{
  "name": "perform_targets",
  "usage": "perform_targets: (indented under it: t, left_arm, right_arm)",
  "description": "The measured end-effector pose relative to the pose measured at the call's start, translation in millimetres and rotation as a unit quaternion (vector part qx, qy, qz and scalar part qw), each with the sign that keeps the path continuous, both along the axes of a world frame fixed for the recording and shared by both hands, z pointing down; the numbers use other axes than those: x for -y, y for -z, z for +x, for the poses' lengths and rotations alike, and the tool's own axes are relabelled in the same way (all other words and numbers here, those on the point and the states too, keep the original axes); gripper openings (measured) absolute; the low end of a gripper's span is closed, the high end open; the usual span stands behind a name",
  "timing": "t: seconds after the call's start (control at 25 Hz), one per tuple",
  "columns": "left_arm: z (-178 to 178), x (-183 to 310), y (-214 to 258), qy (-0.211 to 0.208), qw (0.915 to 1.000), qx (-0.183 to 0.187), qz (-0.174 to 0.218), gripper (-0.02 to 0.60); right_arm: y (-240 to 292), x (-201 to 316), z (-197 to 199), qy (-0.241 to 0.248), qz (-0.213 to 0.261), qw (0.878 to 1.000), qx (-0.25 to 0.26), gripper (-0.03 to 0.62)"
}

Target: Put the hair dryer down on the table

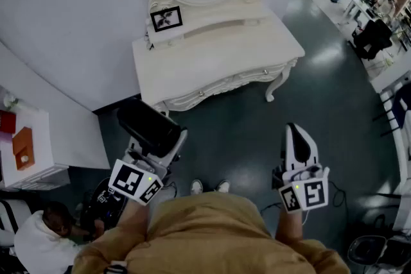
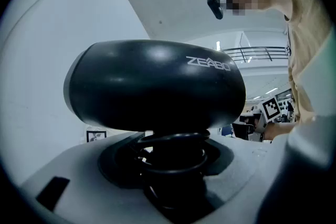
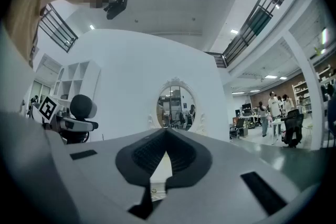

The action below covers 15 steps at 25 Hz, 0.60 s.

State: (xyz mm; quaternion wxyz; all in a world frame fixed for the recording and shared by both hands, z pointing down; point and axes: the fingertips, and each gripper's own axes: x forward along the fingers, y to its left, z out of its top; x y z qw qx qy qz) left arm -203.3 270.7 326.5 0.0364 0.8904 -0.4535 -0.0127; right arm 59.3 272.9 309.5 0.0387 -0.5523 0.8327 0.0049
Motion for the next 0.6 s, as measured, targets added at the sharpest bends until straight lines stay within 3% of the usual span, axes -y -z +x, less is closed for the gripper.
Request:
perform_targets:
  t: [0.6]
  left_arm:
    - [4.9, -6.9, -0.9, 0.005, 1.0000, -0.005, 0.000, 0.250]
  right_arm:
    - [-6.6, -1.8, -2.7, 0.017, -0.007, 1.000, 0.001, 0.000]
